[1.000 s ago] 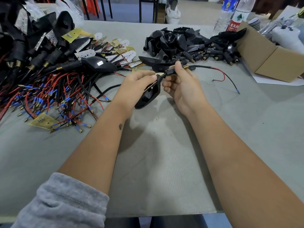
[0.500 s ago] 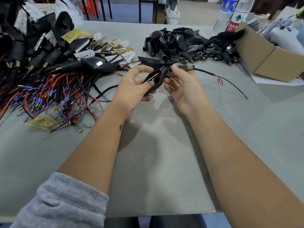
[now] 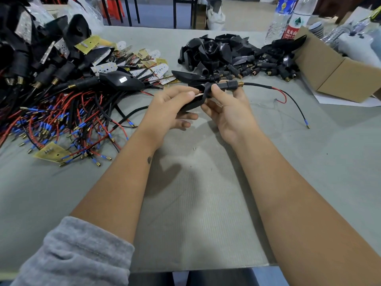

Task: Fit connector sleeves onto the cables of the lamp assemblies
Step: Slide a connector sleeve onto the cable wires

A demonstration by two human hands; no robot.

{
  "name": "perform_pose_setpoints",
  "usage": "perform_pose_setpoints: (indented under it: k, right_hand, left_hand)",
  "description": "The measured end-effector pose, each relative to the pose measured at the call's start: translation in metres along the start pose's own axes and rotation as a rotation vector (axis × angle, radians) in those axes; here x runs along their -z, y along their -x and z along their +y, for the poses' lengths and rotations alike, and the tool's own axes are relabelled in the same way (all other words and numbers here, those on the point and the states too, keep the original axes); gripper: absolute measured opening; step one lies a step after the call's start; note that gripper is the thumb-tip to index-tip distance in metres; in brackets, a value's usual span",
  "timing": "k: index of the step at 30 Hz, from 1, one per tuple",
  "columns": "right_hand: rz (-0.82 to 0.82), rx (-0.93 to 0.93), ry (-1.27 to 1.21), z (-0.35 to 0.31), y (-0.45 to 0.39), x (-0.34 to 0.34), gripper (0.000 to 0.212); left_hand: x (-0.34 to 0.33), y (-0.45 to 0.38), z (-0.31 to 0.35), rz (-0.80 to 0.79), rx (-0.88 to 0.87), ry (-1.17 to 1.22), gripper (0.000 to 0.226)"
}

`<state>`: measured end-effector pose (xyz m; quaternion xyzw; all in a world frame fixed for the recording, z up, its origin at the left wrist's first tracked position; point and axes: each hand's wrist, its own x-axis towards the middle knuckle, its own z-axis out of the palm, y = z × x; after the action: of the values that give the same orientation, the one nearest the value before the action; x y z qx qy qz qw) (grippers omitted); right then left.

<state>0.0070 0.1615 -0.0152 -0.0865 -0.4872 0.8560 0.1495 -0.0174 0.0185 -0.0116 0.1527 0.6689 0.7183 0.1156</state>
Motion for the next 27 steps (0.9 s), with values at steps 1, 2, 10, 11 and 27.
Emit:
perform_pose_setpoints:
  k: [1, 2, 10, 11, 27]
  right_hand:
    - [0.002, 0.000, -0.013, 0.000, 0.000, 0.000, 0.021]
    - [0.000, 0.001, -0.019, 0.000, -0.001, 0.001, 0.023]
    - [0.011, 0.001, -0.008, -0.001, -0.003, 0.001, 0.015]
    - [0.028, -0.008, -0.008, -0.001, -0.004, 0.001, 0.011]
    - [0.243, -0.007, -0.131, 0.000, -0.013, 0.009, 0.015]
  left_hand:
    - [0.000, 0.000, 0.000, -0.003, 0.017, 0.015, 0.017]
    - [-0.001, 0.000, 0.000, 0.003, 0.021, 0.013, 0.018]
    - [0.001, -0.003, -0.007, 0.128, -0.082, -0.018, 0.035]
    - [0.002, -0.004, -0.007, 0.141, -0.071, -0.006, 0.035]
    - [0.010, -0.011, -0.007, 0.224, 0.001, 0.183, 0.015]
